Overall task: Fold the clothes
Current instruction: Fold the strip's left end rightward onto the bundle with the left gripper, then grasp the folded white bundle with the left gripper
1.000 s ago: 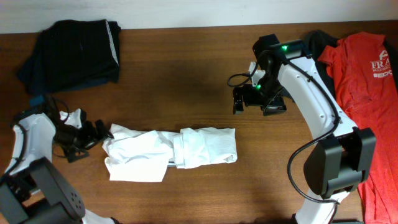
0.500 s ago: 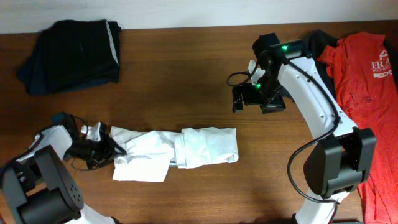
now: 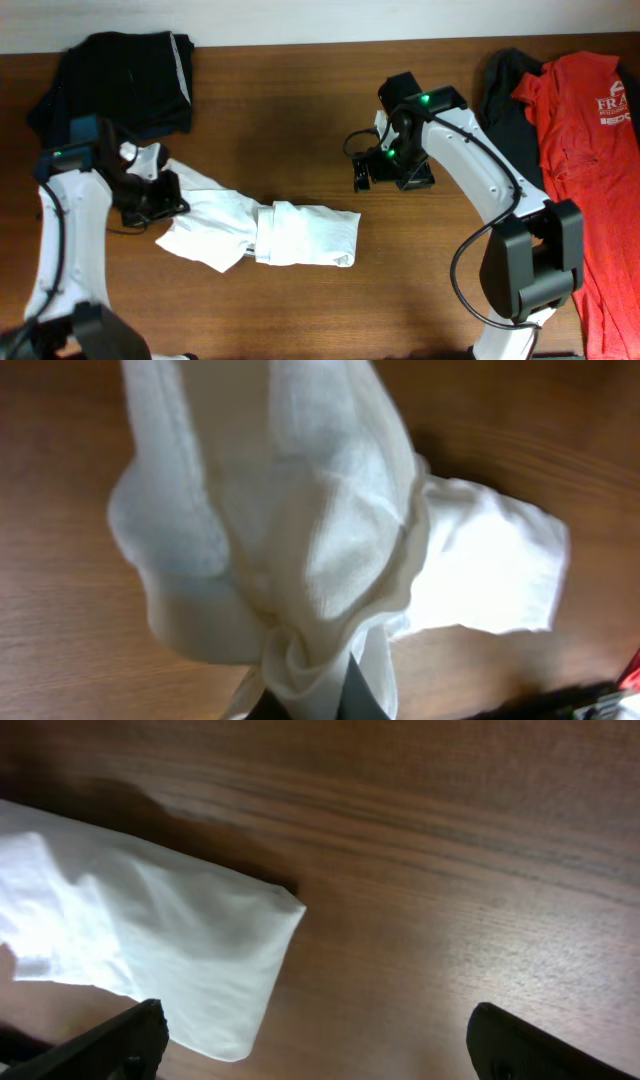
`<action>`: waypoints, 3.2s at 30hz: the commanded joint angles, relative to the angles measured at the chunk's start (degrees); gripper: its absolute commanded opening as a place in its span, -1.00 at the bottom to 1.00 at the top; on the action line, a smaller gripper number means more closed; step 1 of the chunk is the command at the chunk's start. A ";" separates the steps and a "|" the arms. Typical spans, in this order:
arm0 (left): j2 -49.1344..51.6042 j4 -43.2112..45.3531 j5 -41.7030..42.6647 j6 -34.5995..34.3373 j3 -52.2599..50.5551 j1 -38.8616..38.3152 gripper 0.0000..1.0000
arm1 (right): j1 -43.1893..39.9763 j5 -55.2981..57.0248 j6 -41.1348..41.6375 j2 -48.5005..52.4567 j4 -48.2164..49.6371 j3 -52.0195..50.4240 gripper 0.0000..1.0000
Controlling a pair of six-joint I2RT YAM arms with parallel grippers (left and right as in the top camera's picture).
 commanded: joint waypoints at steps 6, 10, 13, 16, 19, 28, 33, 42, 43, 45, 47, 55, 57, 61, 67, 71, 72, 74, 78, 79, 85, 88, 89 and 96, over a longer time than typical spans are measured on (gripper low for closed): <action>0.72 5.97 -0.24 -7.82 0.94 -23.78 -0.99 | 0.22 0.00 2.01 -0.28 5.90 -7.39 0.97; 7.06 9.88 -0.22 -9.20 0.94 -34.05 -0.71 | 0.22 0.02 2.01 -0.28 5.81 -7.39 0.97; 11.89 12.37 -0.22 -11.69 0.94 -38.29 -0.67 | 0.22 -0.17 2.01 -0.28 5.64 -7.39 0.97; 15.26 17.11 1.75 -14.67 1.01 -43.19 -0.67 | -0.35 0.04 3.61 -0.28 5.46 -7.39 0.97; 15.19 17.09 5.90 -14.64 2.14 -44.33 0.71 | -3.15 -1.09 3.10 -0.35 3.96 -6.67 0.97; 9.60 3.52 -2.97 -9.51 15.80 -33.35 0.89 | -9.35 -14.75 -11.65 -1.97 -10.95 0.74 0.98; 10.08 3.52 -9.97 -8.46 10.49 -21.70 0.93 | 4.76 -15.02 -10.43 -1.97 -9.49 0.31 0.87; 10.08 7.48 -9.97 -8.04 2.01 -15.26 0.96 | 21.66 -5.46 7.72 -1.16 6.91 -4.74 0.60; 10.08 7.45 -9.94 -7.32 2.01 -15.26 0.96 | 21.94 -5.33 9.62 -0.48 7.85 -5.09 0.52; 10.08 7.45 -9.94 -6.67 2.01 -15.26 0.96 | 21.97 -2.58 12.48 0.55 7.61 -5.38 0.49; 10.08 7.37 -9.92 -6.69 2.01 -15.26 0.96 | 21.90 0.09 15.50 1.49 5.77 -5.46 0.48; 10.08 6.86 -9.94 -6.67 2.01 -15.26 0.96 | 21.92 4.37 18.53 1.70 8.02 -5.46 0.04; 10.08 6.86 -9.92 -6.67 2.01 -15.26 0.96 | 21.90 4.81 18.51 1.73 8.63 -5.49 -0.07; 10.08 6.84 -9.92 -6.69 2.01 -15.26 0.96 | 21.90 7.48 18.53 2.34 8.85 -5.49 -0.55; 10.08 6.88 -9.94 -6.69 2.01 -15.26 0.96 | 16.50 19.10 18.29 2.34 2.82 -4.50 -0.92; 10.08 6.88 -9.94 -6.67 2.01 -15.26 0.96 | 14.73 20.57 18.29 2.36 6.12 -7.45 -0.43; 10.08 6.88 -9.94 -6.51 2.01 -15.26 0.96 | 14.82 21.24 18.32 2.36 7.28 -8.90 -0.32; 10.08 6.86 -9.94 -6.51 2.01 -15.26 0.96 | 14.53 23.41 18.34 2.36 7.69 -10.62 -0.29; 10.08 6.86 -9.94 -6.51 2.01 -15.26 0.96 | 8.11 25.46 18.34 2.21 -0.79 -5.20 -0.20; 10.08 6.84 -9.94 -6.51 2.01 -15.26 0.96 | 5.95 26.03 18.14 2.21 -3.06 -2.91 -0.06; 10.08 6.84 -9.90 -6.51 1.99 -15.28 0.96 | -1.05 16.92 8.50 2.25 -5.44 -0.37 0.92; 10.08 6.91 -9.92 -6.51 1.18 -15.26 0.96 | -0.94 2.67 -3.28 2.34 -0.48 -3.21 0.85; 10.08 7.04 -9.94 -6.49 0.68 -15.26 0.96 | -0.96 2.58 -3.26 2.34 1.07 -4.33 0.80; 10.08 10.08 -9.05 -6.51 -3.45 -15.28 0.96 | -2.58 15.47 6.58 2.34 16.83 -13.33 0.68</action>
